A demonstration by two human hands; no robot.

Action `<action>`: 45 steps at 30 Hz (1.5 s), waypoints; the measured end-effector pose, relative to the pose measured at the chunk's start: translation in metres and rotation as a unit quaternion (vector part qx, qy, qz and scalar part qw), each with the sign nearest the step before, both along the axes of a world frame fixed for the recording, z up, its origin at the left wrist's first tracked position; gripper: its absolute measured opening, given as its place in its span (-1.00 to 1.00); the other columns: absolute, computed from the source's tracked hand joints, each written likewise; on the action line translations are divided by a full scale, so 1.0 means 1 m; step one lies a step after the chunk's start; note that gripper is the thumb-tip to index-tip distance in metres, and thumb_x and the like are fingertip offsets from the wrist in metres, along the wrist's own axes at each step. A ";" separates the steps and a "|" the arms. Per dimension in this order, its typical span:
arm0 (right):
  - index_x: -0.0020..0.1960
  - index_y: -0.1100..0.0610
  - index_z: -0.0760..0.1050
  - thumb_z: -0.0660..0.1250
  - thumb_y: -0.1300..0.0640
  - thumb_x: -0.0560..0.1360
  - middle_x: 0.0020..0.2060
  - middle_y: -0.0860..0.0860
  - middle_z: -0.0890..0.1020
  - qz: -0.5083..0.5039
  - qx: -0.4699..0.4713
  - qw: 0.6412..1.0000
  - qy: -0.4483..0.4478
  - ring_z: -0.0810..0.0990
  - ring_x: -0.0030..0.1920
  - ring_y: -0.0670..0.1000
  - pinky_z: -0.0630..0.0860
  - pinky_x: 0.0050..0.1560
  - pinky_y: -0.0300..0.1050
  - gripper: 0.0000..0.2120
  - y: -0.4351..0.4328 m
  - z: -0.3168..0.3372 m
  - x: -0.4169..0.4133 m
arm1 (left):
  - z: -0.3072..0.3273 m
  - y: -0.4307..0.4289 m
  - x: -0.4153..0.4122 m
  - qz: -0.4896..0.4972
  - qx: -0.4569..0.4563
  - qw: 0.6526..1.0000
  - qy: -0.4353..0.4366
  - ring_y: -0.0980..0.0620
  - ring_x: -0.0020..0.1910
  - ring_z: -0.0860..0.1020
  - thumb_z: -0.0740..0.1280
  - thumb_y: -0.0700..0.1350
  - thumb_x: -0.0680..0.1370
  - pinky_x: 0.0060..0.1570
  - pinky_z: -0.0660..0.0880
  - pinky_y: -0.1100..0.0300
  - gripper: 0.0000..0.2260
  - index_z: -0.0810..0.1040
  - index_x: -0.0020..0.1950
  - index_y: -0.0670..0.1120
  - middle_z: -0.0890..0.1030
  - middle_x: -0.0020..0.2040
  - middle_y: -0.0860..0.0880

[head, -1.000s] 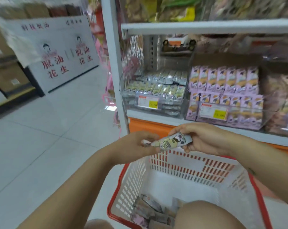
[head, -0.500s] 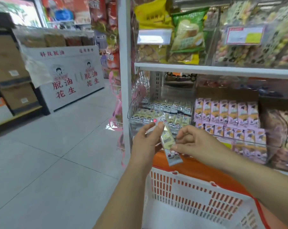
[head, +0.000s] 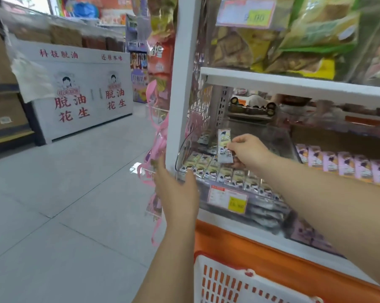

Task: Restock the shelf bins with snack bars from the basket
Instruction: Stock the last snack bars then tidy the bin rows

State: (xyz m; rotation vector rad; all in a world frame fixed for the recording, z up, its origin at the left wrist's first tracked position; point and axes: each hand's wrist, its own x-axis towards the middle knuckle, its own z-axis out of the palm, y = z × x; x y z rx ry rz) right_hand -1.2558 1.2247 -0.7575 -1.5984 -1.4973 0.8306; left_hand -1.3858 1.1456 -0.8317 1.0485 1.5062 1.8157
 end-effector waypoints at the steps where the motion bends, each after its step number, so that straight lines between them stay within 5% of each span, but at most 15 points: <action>1: 0.26 0.34 0.42 0.24 0.18 0.59 -0.15 0.14 0.48 -0.011 -0.009 1.000 0.003 0.45 -0.39 0.03 0.55 -0.24 -0.05 -0.69 0.016 -0.003 -0.002 | -0.004 0.002 0.000 -0.007 -0.006 1.000 -0.003 0.00 0.43 0.30 0.30 -0.16 0.54 0.38 0.28 0.06 -0.39 0.13 0.53 0.08 0.27 0.48 0.03; 3: 0.20 0.32 0.45 0.23 0.20 0.59 -0.25 0.13 0.48 -0.030 -0.028 0.999 0.018 0.48 -0.42 0.05 0.55 -0.25 -0.06 -0.74 0.042 -0.007 -0.006 | -0.009 0.007 0.001 -0.015 -0.013 1.000 -0.007 0.07 0.47 0.20 0.30 -0.14 0.56 0.31 0.19 0.21 -0.38 0.08 0.54 0.08 0.18 0.51 0.09; 6: 0.00 0.27 0.48 0.26 0.19 0.57 -0.38 0.13 0.48 -0.052 -0.017 0.998 0.009 0.50 -0.48 0.06 0.59 -0.10 0.09 -0.87 0.074 -0.013 -0.011 | -0.016 0.014 -0.003 -0.012 -0.014 1.000 -0.015 0.09 0.46 0.19 0.32 -0.08 0.54 0.37 0.19 0.09 -0.36 0.08 0.53 0.12 0.20 0.50 0.13; 10: -0.24 0.20 0.42 0.33 0.08 0.54 -0.36 0.14 0.55 -0.050 0.030 0.995 -0.085 0.61 -0.46 0.06 0.59 -0.22 0.04 -0.75 0.090 -0.020 -0.013 | -0.025 0.017 -0.003 -0.009 -0.017 1.000 -0.020 0.12 0.46 0.18 0.33 0.00 0.53 0.38 0.21 0.05 -0.38 0.11 0.52 0.16 0.21 0.48 0.19; 14: 0.05 0.15 0.48 0.43 -0.02 0.46 -0.07 0.06 0.56 -0.007 0.078 0.979 -0.188 0.53 -0.04 0.07 0.45 -0.03 -0.09 -0.70 0.084 -0.028 -0.014 | -0.026 0.014 -0.001 -0.009 -0.035 0.999 -0.028 0.09 0.48 0.17 0.33 0.08 0.53 0.41 0.24 -0.07 -0.38 0.11 0.52 0.17 0.19 0.50 0.17; 22: 0.42 0.08 0.33 0.30 0.21 0.51 0.32 0.11 0.48 0.045 0.062 0.956 -0.283 0.48 0.25 0.13 0.45 0.18 -0.08 -0.51 0.071 -0.022 -0.008 | -0.023 0.012 -0.003 -0.006 -0.058 0.998 0.006 0.03 0.49 0.17 0.31 0.11 0.54 0.40 0.23 -0.06 -0.38 0.09 0.52 0.15 0.17 0.52 0.12; 28: 0.30 0.07 0.48 0.27 0.19 0.54 0.20 0.04 0.58 0.093 0.170 0.942 -0.273 0.57 0.05 0.03 0.46 0.14 -0.12 -0.67 -0.005 -0.012 -0.001 | -0.011 -0.012 -0.004 0.004 -0.077 0.989 0.124 -0.06 0.43 0.25 0.33 0.03 0.54 0.34 0.28 0.02 -0.38 0.12 0.52 0.09 0.07 0.47 0.06; 30: 0.17 0.06 0.57 0.27 0.18 0.53 0.09 0.01 0.63 0.144 0.220 0.914 -0.310 0.55 -0.09 0.01 0.51 0.05 -0.07 -0.76 -0.043 -0.012 0.003 | -0.007 -0.025 -0.007 -0.005 -0.084 0.983 0.165 -0.08 0.41 0.26 0.34 -0.01 0.54 0.34 0.28 0.02 -0.40 0.15 0.51 0.05 0.08 0.45 0.03; 33: 0.05 0.08 0.60 0.27 0.20 0.49 -0.02 -0.01 0.64 0.264 0.282 0.842 -0.377 0.53 0.00 0.08 0.49 0.01 0.04 -0.80 -0.099 -0.022 0.015 | -0.007 -0.050 -0.017 -0.019 -0.096 0.959 0.264 -0.15 0.40 0.26 0.35 -0.10 0.53 0.34 0.22 0.12 -0.49 0.29 0.46 -0.06 0.12 0.43 -0.13; 39: 0.07 0.06 0.58 0.25 0.11 0.53 0.02 -0.03 0.64 0.386 0.121 0.820 -0.406 0.57 -0.03 0.02 0.47 -0.03 -0.10 -0.82 -0.175 -0.093 0.045 | -0.042 -0.110 -0.044 -0.127 -0.207 0.894 0.376 -0.03 0.32 0.36 0.32 -0.13 0.55 0.21 0.17 0.36 -0.64 0.45 0.35 -0.07 0.28 0.39 -0.11; 45: 0.17 0.05 0.56 0.21 0.12 0.57 0.12 -0.07 0.61 0.379 -0.108 0.849 -0.353 0.42 -0.15 -0.20 0.33 -0.03 -0.33 -0.77 -0.201 -0.203 0.080 | -0.112 -0.142 -0.041 -0.234 -0.272 0.825 0.436 -0.06 0.39 0.32 0.29 -0.09 0.57 0.38 0.20 0.12 -0.67 0.46 0.34 -0.03 0.29 0.41 -0.09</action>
